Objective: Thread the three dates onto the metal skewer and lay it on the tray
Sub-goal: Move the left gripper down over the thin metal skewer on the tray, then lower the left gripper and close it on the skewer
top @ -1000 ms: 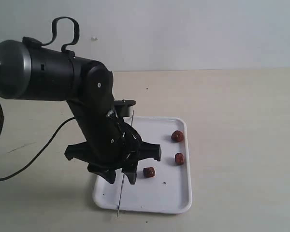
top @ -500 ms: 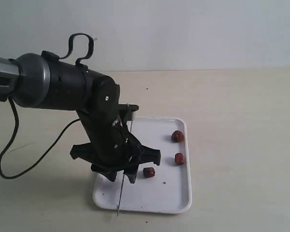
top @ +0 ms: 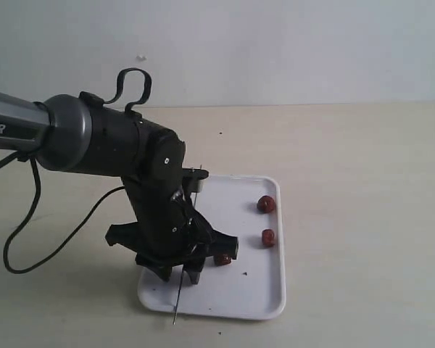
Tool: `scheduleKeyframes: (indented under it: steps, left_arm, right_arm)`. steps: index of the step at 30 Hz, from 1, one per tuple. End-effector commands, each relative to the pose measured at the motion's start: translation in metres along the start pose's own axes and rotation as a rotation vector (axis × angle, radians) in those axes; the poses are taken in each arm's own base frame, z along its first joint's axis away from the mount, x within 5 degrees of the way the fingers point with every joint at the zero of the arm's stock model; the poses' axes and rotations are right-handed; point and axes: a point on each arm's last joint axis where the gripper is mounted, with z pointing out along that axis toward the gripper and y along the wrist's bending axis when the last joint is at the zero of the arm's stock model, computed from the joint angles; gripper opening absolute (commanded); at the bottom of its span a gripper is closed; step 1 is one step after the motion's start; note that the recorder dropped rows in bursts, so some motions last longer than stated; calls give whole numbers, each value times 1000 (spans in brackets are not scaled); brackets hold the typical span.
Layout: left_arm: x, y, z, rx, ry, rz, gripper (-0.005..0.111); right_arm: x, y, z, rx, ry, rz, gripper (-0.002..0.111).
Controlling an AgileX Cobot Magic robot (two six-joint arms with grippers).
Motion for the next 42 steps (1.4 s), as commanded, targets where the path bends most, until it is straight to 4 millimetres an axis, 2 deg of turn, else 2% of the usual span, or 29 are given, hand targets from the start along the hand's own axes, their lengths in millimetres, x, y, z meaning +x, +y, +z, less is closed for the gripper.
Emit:
scheduleKeyframes:
  steps: [1,9,15,23,26,29,32,38,42]
  left_arm:
    - [-1,1,0,-20,-5,27,44]
    - [3,2,-2,-35,28,27,44]
    - [-3,-1,-13,-40,45,57,44]
    - [-21,-14,-50,15,-51,88,44]
    - [-26,-14,-68,26,-70,78,44]
    - [-34,-14,-87,32,-90,147,44]
    - [-37,-12,-97,-8,-93,188,44]
    - [-32,-25,-96,-76,-148,194,45]
    - [-24,-32,-87,-119,-176,196,45]
  right_arm:
    - [1,-1,0,3,-7,-18,0]
    - [1,-1,0,3,-7,-18,0]
    - [1,-1,0,3,-7,-18,0]
    - [1,-1,0,4,-6,-18,0]
    - [1,-1,0,3,-6,-16,0]
    - [1,-1,0,3,-6,-16,0]
    - [1,-1,0,3,-6,-16,0]
    - [1,-1,0,3,-6,-16,0]
    - [1,-1,0,3,-6,-16,0]
